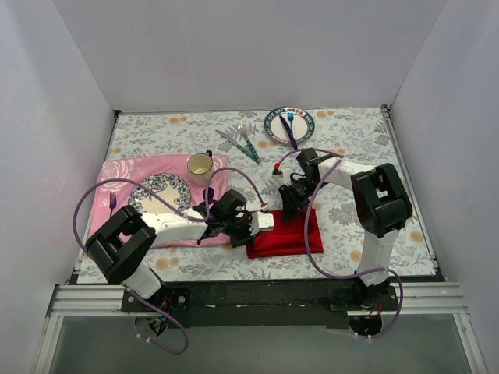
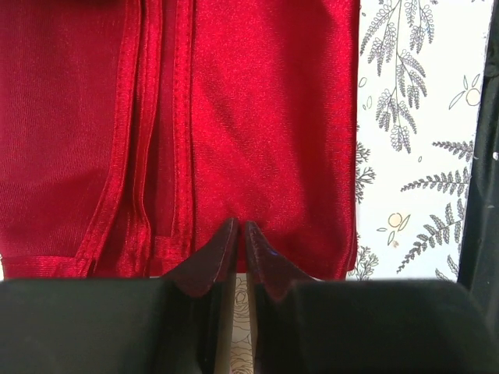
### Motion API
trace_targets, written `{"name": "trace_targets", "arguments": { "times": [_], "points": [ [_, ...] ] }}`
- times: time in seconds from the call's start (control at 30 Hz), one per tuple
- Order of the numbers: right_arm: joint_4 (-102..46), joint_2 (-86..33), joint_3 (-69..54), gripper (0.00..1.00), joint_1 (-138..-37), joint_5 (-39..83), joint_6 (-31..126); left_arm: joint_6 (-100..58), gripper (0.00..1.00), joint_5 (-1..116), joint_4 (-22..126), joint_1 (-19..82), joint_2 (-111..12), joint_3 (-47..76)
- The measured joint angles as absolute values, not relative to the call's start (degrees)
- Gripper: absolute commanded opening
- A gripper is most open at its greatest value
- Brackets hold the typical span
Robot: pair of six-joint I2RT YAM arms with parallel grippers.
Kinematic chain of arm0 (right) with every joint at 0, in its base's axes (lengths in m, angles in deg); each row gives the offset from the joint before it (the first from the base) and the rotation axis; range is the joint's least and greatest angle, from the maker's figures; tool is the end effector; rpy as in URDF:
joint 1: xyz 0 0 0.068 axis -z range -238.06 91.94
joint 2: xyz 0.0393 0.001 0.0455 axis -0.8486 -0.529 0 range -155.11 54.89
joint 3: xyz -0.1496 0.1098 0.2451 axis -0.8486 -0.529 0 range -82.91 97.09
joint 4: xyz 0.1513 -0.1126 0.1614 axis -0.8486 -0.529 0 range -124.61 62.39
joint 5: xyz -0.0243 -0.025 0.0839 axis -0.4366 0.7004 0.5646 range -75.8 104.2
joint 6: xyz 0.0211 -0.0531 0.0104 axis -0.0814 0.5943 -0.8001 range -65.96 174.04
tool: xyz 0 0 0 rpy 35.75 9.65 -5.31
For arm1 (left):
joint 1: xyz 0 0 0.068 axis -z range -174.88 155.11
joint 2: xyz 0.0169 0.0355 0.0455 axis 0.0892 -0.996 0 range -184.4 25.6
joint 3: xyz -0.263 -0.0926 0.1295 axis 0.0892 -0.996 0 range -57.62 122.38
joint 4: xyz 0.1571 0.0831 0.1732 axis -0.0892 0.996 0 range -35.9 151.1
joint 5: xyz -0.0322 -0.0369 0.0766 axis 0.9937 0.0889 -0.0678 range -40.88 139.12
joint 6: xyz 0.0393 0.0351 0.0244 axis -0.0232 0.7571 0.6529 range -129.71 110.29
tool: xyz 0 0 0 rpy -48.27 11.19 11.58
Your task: Fold the napkin into a case and place the utensils inside
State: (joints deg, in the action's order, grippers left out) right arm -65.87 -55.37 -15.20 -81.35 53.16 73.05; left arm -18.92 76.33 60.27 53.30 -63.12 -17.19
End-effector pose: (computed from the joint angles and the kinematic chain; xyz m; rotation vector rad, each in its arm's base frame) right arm 0.3123 0.1629 0.1777 -1.0996 2.6191 1.0121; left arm 0.1699 -0.2185 0.1903 1.0798 2.4344 -0.9723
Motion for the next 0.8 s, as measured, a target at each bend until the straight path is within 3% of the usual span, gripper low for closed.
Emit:
{"name": "trace_targets", "arguments": {
  "times": [0.4,0.6,0.8],
  "points": [
    [-69.28,-54.03,-15.20,0.31,-81.39,50.12,79.93,-19.14,0.02,76.04,58.31,53.30,-64.04,-17.19],
    [-70.52,-53.55,-15.20,0.43,-81.41,50.10,82.05,-19.16,0.02,76.04,58.07,53.30,-64.22,-17.10],
    [-70.28,-51.91,-16.41,0.43,-81.98,49.47,84.48,-19.16,0.01,76.06,57.89,53.30,-64.46,-16.95]
  ]
}}
